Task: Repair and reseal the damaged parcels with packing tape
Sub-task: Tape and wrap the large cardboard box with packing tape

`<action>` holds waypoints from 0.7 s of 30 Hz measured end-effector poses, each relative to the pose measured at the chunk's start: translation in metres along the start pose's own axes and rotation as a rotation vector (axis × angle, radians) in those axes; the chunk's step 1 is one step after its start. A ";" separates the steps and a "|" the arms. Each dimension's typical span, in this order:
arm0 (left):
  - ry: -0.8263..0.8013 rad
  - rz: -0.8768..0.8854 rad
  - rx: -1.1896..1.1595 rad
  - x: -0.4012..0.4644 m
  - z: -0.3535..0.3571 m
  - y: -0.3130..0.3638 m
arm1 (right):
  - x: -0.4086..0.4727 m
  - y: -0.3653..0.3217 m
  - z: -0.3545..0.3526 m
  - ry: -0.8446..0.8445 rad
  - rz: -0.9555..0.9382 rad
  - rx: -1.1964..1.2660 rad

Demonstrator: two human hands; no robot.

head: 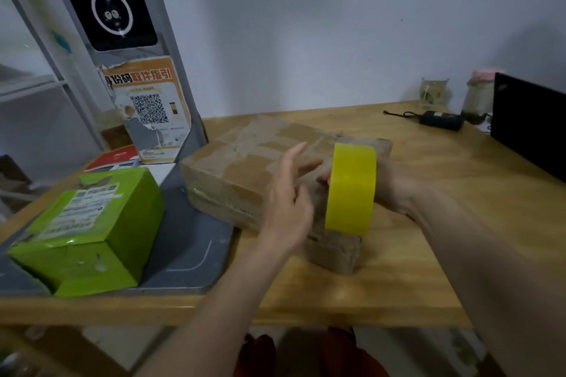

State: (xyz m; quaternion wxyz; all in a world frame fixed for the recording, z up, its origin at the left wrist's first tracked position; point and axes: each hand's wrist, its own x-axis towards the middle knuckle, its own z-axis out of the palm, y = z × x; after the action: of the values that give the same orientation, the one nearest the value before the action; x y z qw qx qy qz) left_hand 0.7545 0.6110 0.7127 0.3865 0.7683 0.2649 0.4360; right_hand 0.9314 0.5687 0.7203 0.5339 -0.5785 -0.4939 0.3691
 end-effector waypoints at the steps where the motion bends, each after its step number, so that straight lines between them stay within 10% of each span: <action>1: -0.095 -0.014 0.019 0.011 -0.001 -0.003 | -0.002 -0.001 -0.001 -0.029 -0.022 -0.002; 7: -0.299 -0.003 0.195 0.028 0.003 -0.018 | 0.005 -0.009 -0.011 0.036 -0.109 -0.109; 13: -0.397 -0.121 0.208 0.032 0.005 -0.015 | 0.038 -0.026 -0.042 0.479 -0.191 -0.137; 21: -0.628 -0.252 0.034 0.075 -0.003 0.003 | 0.044 -0.027 -0.035 0.419 -0.213 -0.106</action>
State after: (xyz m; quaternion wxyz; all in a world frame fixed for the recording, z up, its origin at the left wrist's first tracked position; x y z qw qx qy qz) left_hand 0.7885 0.6660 0.7511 0.4872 0.8327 0.2329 0.1225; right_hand 0.9707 0.6012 0.7566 0.6298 -0.6141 -0.4493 0.1561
